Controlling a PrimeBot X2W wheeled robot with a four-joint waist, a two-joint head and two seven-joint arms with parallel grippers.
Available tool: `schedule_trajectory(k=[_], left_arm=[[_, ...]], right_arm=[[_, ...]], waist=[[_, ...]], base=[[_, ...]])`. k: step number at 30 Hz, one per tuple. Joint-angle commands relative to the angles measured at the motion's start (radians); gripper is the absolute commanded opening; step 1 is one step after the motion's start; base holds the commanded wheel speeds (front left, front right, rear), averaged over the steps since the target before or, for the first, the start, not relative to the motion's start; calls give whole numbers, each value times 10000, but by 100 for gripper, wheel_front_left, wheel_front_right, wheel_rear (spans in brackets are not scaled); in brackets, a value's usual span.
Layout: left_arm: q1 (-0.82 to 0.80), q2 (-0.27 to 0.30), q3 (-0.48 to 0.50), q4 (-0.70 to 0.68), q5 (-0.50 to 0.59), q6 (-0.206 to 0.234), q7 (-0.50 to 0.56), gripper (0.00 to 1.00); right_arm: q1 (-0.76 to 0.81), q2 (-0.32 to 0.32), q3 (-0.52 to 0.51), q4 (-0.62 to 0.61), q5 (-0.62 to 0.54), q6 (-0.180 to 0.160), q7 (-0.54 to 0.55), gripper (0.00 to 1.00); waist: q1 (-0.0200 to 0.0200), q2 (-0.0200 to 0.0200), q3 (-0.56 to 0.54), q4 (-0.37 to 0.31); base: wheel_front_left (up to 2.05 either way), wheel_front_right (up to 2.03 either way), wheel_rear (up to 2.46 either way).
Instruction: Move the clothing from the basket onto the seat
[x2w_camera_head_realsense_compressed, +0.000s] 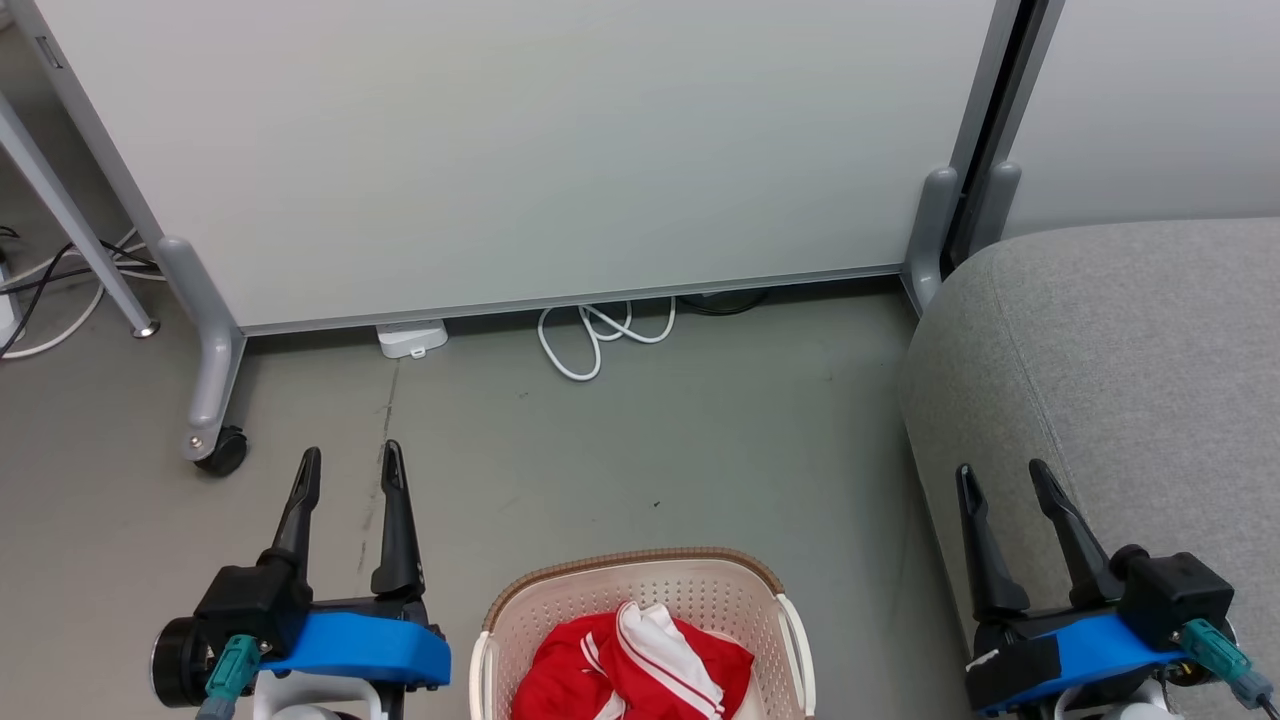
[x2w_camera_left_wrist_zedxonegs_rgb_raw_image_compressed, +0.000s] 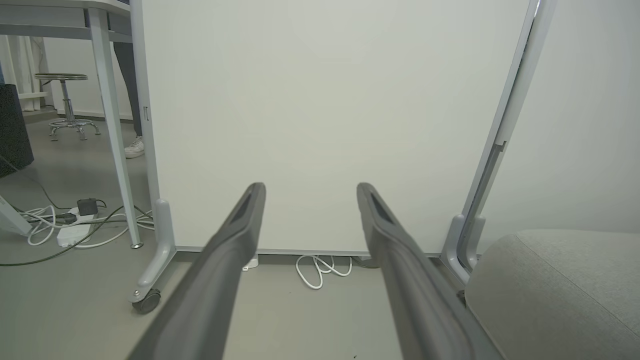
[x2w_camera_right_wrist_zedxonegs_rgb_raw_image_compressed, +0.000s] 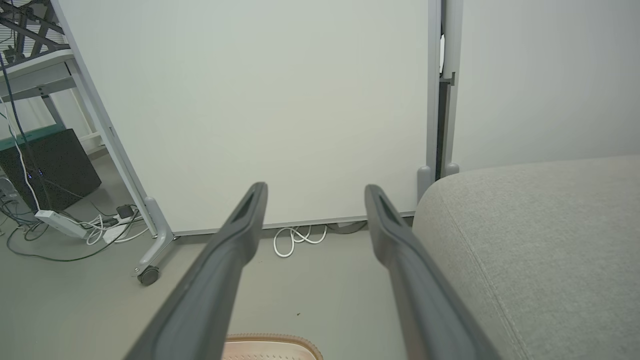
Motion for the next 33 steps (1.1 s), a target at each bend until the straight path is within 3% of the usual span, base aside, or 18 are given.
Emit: schedule_trajectory(k=[1, 16, 33], left_arm=[[78, 38, -37, 7, 210, 36, -99, 100], [111, 38, -125, 233, 869, -141, -353, 100], [70, 37, -112, 444, 426, -270, -352, 100]], right_arm=[[99, -61, 16, 5, -238, 21, -99, 100], [135, -64, 92, 120, -1286, 25, -363, 100], [140, -62, 50, 199, -1132, 24, -353, 100]], waist=[[0, 0, -5, 6], [0, 0, -21, 51], [0, 0, -16, 52]], base=[[0, 0, 0], [0, 0, 0], [0, 0, 0]])
